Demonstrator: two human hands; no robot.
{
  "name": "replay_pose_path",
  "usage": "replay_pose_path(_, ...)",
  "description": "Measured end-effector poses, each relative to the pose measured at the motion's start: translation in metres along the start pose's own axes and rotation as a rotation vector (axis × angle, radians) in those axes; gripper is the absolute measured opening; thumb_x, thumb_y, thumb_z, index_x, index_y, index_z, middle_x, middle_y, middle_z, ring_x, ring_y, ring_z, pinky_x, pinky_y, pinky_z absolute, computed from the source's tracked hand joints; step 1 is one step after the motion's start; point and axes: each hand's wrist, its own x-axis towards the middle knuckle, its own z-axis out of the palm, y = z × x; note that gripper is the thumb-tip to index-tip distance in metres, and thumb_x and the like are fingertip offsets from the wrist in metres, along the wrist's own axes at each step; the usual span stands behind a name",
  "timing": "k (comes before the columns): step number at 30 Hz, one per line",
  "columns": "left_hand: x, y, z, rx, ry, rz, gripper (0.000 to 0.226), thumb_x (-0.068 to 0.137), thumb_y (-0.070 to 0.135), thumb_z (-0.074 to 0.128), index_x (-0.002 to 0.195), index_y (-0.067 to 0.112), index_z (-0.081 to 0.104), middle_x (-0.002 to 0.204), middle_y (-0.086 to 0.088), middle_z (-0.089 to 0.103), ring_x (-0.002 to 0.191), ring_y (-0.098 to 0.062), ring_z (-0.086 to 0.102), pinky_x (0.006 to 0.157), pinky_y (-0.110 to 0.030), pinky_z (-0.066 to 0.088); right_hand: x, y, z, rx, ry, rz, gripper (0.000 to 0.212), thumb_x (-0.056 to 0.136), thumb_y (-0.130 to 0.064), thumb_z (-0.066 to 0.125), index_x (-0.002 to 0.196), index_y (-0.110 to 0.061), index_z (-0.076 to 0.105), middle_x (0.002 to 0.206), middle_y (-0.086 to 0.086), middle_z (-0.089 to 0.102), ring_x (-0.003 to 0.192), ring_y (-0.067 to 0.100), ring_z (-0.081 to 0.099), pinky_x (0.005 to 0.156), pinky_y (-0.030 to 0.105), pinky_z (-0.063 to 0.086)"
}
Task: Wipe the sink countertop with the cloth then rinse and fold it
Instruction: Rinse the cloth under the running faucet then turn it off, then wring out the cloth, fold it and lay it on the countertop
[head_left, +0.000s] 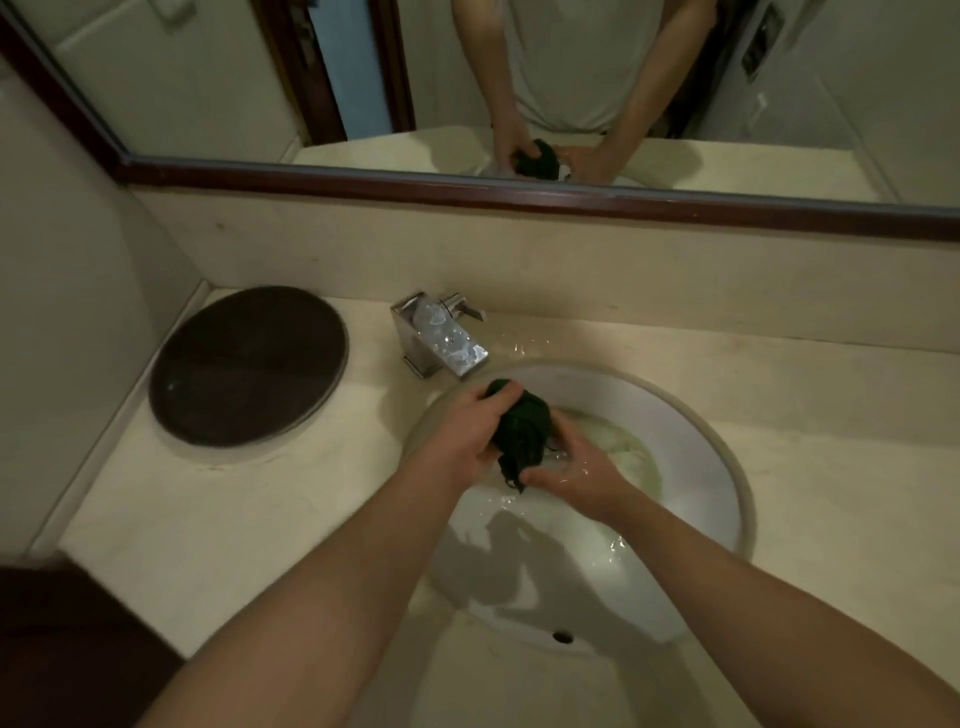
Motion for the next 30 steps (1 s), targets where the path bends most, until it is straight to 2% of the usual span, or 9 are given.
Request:
replay_pose_path(3, -0.016, 0.006, 0.015, 0.070, -0.020, 0.077, 0.027, 0.090, 0.015, 0.064, 0.113, 0.002, 0.060, 0.105, -0.019, 0.066, 0.091, -0.027, 0.066, 0.067, -0.032, 0.058, -0.010, 0.000, -0.006, -0.012, 0.095, -0.021, 0.040, 0.075, -0.024, 0.079, 0.109, -0.035, 0.061, 0.100, 0.002, 0.069, 0.090, 0.017, 0.067, 0.083, 0.041, 0.055)
replay_pose_path(5, -0.026, 0.011, 0.017, 0.153, -0.012, 0.126, 0.022, 0.089, 0.015, 0.065, 0.108, 0.005, 0.062, 0.103, -0.019, 0.067, 0.089, -0.027, 0.067, 0.063, -0.029, 0.056, -0.015, -0.004, -0.019, 0.026, 0.123, -0.010, 0.028, 0.083, -0.015, 0.070, 0.110, -0.020, 0.063, 0.092, 0.012, 0.069, 0.082, 0.023, 0.068, 0.082, 0.048, 0.057)
replay_pose_path(9, -0.037, 0.012, 0.003, 0.493, 0.176, 0.185, 0.030, 0.087, 0.018, 0.068, 0.115, 0.011, 0.060, 0.109, -0.019, 0.066, 0.073, -0.021, 0.066, 0.047, -0.023, 0.050, -0.028, -0.027, -0.051, 0.014, 0.118, -0.050, 0.022, 0.085, -0.002, 0.059, 0.105, -0.010, 0.062, 0.073, 0.009, 0.062, 0.056, 0.003, 0.059, 0.052, 0.016, 0.049)
replay_pose_path(11, -0.043, 0.006, 0.004, 0.705, 0.191, 0.179, 0.045, 0.083, 0.017, 0.072, 0.124, 0.020, 0.054, 0.119, -0.007, 0.060, 0.083, -0.015, 0.064, 0.061, -0.022, 0.053, -0.029, -0.045, -0.060, -0.073, 0.119, -0.126, 0.021, 0.078, -0.002, 0.060, 0.097, -0.011, 0.062, 0.075, 0.007, 0.062, 0.060, 0.008, 0.059, 0.054, 0.020, 0.049)
replay_pose_path(14, -0.054, -0.004, 0.023, 0.916, -0.033, 0.338, 0.070, 0.074, 0.012, 0.078, 0.134, 0.025, 0.046, 0.122, 0.010, 0.050, 0.100, -0.009, 0.057, 0.077, -0.017, 0.051, -0.030, -0.072, -0.065, -0.303, 0.018, -0.199, 0.022, 0.072, -0.006, 0.064, 0.092, -0.015, 0.062, 0.080, 0.001, 0.062, 0.075, 0.020, 0.061, 0.066, 0.034, 0.052)
replay_pose_path(17, -0.051, -0.016, 0.045, 0.816, -0.187, 0.453, 0.074, 0.067, 0.001, 0.078, 0.131, 0.018, 0.045, 0.118, 0.001, 0.059, 0.105, -0.014, 0.061, 0.074, -0.018, 0.053, -0.035, -0.089, -0.071, -0.437, -0.021, -0.239, 0.032, 0.071, -0.008, 0.062, 0.100, -0.020, 0.063, 0.081, -0.008, 0.059, 0.076, 0.012, 0.057, 0.065, 0.027, 0.050)
replay_pose_path(24, -0.045, -0.007, 0.069, 0.669, -0.069, 0.631, 0.030, 0.076, 0.003, 0.071, 0.101, 0.017, 0.064, 0.088, 0.003, 0.068, 0.081, -0.008, 0.064, 0.068, -0.017, 0.049, -0.052, -0.122, -0.108, -0.325, 0.087, -0.276, 0.017, 0.075, -0.001, 0.062, 0.090, -0.009, 0.062, 0.086, 0.009, 0.064, 0.082, 0.023, 0.061, 0.072, 0.040, 0.054)
replay_pose_path(27, -0.042, 0.009, 0.070, 0.672, -0.027, 0.564, 0.018, 0.079, 0.001, 0.067, 0.088, 0.016, 0.062, 0.077, 0.000, 0.063, 0.072, -0.015, 0.059, 0.064, -0.024, 0.047, -0.056, -0.119, -0.116, -0.235, 0.188, -0.256, 0.013, 0.080, -0.005, 0.066, 0.090, -0.012, 0.063, 0.086, 0.008, 0.066, 0.082, 0.023, 0.063, 0.075, 0.040, 0.055)
replay_pose_path(30, -0.042, 0.028, 0.067, 0.472, -0.038, 0.370, 0.030, 0.065, -0.007, 0.065, 0.089, 0.011, 0.061, 0.086, -0.014, 0.063, 0.088, -0.028, 0.062, 0.085, -0.042, 0.053, -0.055, -0.099, -0.109, -0.133, 0.214, -0.219, 0.007, 0.083, -0.015, 0.069, 0.087, -0.017, 0.064, 0.080, 0.003, 0.065, 0.074, 0.013, 0.060, 0.075, 0.034, 0.052)
